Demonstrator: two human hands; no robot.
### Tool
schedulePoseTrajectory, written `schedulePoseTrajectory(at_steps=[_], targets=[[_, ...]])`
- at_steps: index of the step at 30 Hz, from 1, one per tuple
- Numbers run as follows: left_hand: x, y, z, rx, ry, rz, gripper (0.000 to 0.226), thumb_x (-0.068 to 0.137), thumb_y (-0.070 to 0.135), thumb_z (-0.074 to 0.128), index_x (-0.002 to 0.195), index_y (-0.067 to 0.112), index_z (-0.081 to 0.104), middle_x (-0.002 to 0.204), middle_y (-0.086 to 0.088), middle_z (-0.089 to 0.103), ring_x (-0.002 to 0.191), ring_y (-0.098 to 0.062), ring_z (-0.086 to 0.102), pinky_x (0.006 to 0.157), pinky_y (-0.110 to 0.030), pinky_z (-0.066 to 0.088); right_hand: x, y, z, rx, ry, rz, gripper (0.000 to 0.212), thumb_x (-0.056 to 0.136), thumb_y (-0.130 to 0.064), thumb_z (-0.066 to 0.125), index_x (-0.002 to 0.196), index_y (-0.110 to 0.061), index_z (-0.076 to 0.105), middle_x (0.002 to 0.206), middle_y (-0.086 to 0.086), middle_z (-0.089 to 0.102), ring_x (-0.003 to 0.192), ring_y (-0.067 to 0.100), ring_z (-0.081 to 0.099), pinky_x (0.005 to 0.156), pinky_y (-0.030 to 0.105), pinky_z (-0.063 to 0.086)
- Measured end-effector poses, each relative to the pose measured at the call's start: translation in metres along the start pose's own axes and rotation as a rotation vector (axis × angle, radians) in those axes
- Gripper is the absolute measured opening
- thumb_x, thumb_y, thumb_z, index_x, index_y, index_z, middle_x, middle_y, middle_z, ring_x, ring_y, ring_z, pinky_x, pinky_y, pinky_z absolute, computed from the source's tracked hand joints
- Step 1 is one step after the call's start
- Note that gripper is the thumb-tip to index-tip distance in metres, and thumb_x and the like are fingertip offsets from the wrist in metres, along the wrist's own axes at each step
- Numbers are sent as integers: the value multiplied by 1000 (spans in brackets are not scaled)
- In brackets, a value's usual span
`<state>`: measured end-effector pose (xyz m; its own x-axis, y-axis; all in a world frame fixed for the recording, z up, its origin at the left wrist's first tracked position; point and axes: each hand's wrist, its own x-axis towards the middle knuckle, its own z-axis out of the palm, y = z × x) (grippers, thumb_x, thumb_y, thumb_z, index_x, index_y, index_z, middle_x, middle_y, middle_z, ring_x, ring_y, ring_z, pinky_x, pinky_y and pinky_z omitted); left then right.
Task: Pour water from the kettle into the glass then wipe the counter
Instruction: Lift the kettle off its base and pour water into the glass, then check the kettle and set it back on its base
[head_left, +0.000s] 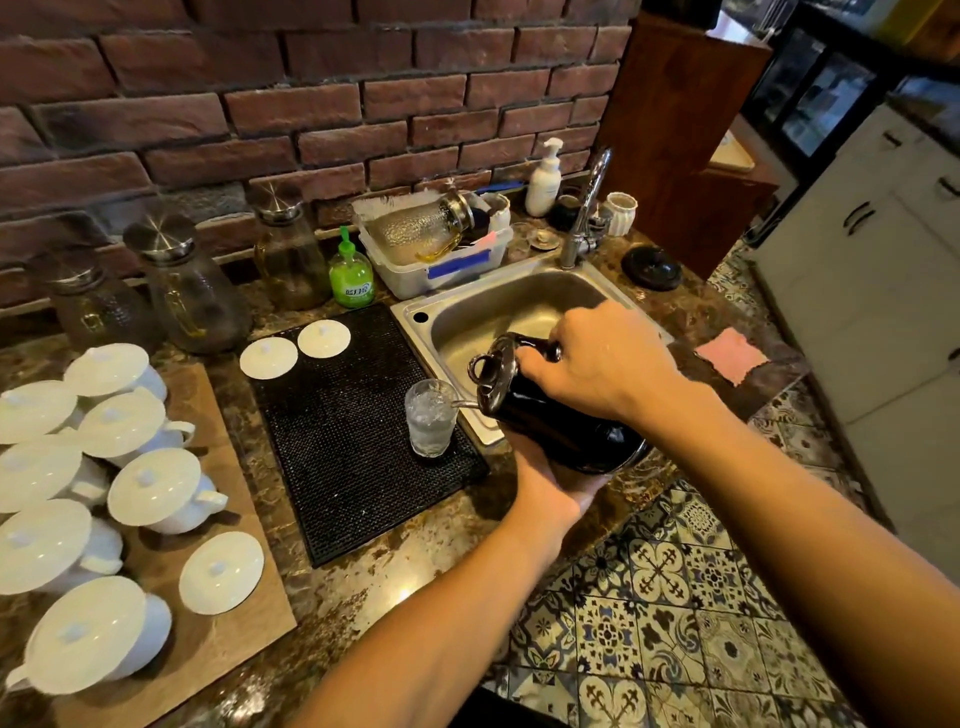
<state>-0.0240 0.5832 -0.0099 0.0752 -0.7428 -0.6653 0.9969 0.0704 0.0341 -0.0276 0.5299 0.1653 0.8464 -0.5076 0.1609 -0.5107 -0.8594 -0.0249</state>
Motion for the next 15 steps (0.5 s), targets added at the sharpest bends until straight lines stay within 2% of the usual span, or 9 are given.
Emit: schedulePoseTrajectory(at_steps=[2,6,9,11,13,15], targets=[[4,1,-8,6,-25,42,63,100,64,43,135,15,61,148,-17,58,128,-43,55,113,-63,39,-12,5,10,35,23,40,62,88,-60,51,48,-14,44,43,-4,39,40,15,41,44,24,27],[1,6,-25,171,-1,90,60,98,58,54,134,12,65,128,-19,72,121,-41,64,111,-61,44,-39,12,33,135,73,170,64,90,-63,50,48,-14,44,40,-4,41,38,13,44,42,26,29],[3,14,-36,294,-10,83,55,96,62,51,112,15,74,113,-13,78,115,-36,67,114,-58,42,-62,13,51,194,144,270,65,91,-62,52,46,-17,43,38,-5,41,36,12,43,41,26,28],[-1,18,-44,355,-30,85,57,88,67,55,99,18,80,110,-10,79,116,-34,67,114,-54,44,-76,12,64,256,168,324,63,93,-60,55,48,-17,51,39,-5,47,38,11,48,42,26,33],[-2,20,-52,397,-52,88,60,77,68,63,103,18,82,114,-11,78,116,-33,69,112,-52,46,-87,11,78,302,185,378,61,94,-60,56,51,-16,58,41,-4,53,41,13,53,42,27,36],[-8,24,-58,436,-63,98,69,75,65,66,121,14,76,127,-13,74,123,-34,66,115,-53,43,-97,8,89,332,215,413,61,94,-58,57,48,-19,54,39,-6,50,39,7,48,42,26,32]])
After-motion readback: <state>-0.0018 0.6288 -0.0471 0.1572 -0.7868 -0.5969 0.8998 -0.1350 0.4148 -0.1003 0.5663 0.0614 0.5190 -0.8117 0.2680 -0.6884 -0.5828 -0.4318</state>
